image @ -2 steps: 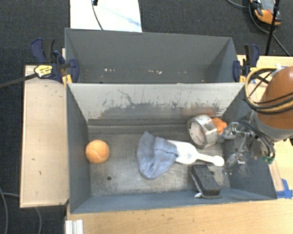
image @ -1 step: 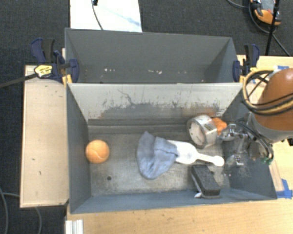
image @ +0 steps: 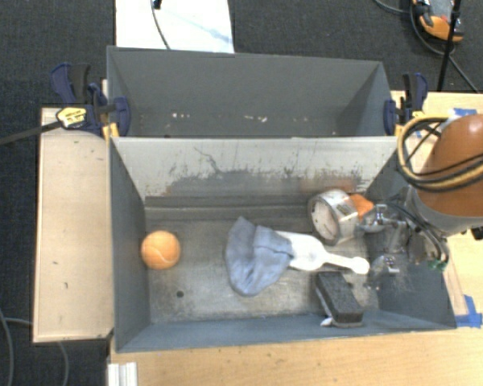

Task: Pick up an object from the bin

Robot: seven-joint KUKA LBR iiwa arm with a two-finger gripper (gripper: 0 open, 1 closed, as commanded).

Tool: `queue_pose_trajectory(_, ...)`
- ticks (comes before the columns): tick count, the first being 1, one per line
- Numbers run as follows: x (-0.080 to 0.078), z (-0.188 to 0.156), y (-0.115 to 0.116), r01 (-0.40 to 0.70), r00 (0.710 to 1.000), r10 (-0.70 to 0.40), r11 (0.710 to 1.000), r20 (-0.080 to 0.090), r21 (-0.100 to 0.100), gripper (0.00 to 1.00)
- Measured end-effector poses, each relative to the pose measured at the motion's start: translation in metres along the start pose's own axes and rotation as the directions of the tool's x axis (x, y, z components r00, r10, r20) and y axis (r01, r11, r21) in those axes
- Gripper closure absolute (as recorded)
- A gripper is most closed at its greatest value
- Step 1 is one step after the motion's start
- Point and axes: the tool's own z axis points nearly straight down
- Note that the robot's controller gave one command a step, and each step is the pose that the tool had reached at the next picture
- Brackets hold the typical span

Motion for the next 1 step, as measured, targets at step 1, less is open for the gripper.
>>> queue_pose_trajectory(1, -0.0121, 0.0866, 0.0238, -0.039, 0.999, 0.039, 0.999, -0.004, -0.001, 1.0)
